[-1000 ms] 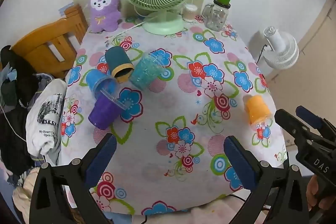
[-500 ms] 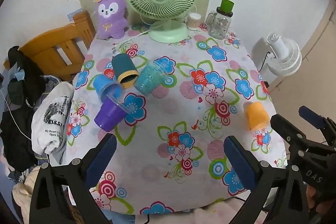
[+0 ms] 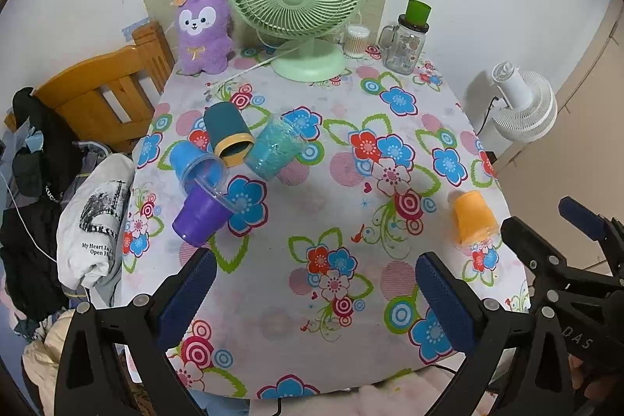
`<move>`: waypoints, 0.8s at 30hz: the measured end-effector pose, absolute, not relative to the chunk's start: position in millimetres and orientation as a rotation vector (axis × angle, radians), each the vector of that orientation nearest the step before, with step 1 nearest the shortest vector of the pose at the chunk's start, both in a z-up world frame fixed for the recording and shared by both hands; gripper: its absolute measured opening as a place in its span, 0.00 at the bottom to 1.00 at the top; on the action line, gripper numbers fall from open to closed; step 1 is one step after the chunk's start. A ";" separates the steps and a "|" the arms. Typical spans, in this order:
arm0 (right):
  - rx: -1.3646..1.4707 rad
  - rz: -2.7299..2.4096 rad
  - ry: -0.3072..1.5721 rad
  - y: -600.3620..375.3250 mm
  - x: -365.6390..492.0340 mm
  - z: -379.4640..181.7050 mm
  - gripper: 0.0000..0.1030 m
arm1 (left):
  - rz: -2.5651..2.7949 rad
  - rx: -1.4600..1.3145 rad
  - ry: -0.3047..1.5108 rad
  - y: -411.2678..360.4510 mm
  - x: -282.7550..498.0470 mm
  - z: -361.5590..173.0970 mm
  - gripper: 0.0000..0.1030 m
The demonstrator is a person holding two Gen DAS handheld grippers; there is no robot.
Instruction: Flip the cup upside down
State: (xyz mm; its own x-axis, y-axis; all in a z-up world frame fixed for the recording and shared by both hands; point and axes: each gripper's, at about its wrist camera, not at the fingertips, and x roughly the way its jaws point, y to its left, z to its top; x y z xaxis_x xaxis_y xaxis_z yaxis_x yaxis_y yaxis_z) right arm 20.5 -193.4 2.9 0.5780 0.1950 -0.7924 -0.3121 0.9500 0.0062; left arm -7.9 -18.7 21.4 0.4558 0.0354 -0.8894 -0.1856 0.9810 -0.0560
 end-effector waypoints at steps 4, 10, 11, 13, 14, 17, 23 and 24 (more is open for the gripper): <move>-0.138 0.298 0.909 -193.6 21.4 4.0 0.92 | 0.135 -0.146 1.081 -18.1 -8.3 25.5 1.00; -0.143 0.294 0.910 -193.4 20.7 4.7 0.92 | 0.134 -0.147 1.081 -17.6 -7.6 26.7 1.00; -0.142 0.294 0.909 -193.4 21.0 4.9 0.92 | 0.132 -0.145 1.080 -17.8 -7.8 27.8 1.00; -0.143 0.294 0.904 -193.8 21.1 6.2 0.92 | 0.130 -0.142 1.078 -18.1 -7.6 29.3 1.00; -0.143 0.293 0.903 -193.7 21.0 6.5 0.92 | 0.130 -0.140 1.077 -18.3 -7.2 30.0 1.00; -0.139 0.292 0.901 -194.7 20.8 6.8 0.92 | 0.130 -0.133 1.072 -20.4 -7.2 31.3 1.00; -0.138 0.293 0.898 -195.0 21.3 8.5 0.92 | 0.131 -0.124 1.062 -23.2 -8.5 31.6 1.00; -0.137 0.293 0.897 -195.5 21.7 9.4 0.92 | 0.131 -0.122 1.062 -23.6 -8.5 31.6 1.00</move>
